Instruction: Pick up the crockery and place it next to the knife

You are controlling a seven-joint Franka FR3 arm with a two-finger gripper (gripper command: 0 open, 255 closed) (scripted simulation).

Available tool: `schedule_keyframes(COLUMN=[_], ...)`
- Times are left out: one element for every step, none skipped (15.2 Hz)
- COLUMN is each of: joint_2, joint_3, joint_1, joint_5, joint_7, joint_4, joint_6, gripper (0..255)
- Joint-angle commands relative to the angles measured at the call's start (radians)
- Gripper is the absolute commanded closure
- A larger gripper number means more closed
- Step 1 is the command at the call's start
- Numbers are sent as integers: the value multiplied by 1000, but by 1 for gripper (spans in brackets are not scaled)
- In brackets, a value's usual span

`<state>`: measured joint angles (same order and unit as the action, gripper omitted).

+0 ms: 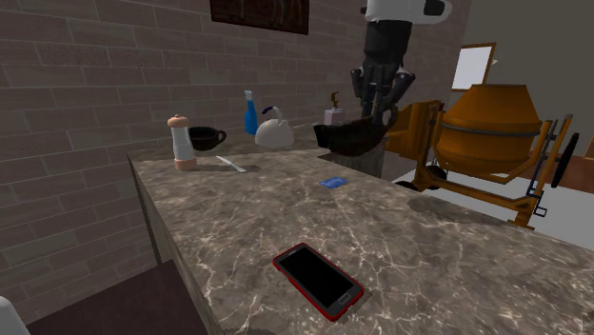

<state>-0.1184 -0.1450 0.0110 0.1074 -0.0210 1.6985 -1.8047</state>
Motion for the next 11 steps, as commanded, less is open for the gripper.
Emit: schedule_keyframes(joint_2=[57, 79, 101, 122, 142, 161, 179, 196, 212, 228, 243], joint_3=[19, 29, 39, 50, 60, 72, 83, 95, 107, 120, 133], joint_1=[27, 39, 50, 61, 71, 82, 93, 103, 113, 123, 134], joint_5=[-9, -12, -15, -17, -18, -20, -20, -20, -20, -19, -18], joint_7=[-47, -68, -90, -111, -133, -154, -176, -198, -220, -243, -265], joint_4=[76, 104, 131, 156, 181, 203, 225, 245, 264, 282, 299], joint_6=[-25, -33, -40, -47, -53, -59, -64, -69, -74, -78, -82], gripper=[255, 255, 255, 255, 255, 255, 255, 255, 255, 255, 255])
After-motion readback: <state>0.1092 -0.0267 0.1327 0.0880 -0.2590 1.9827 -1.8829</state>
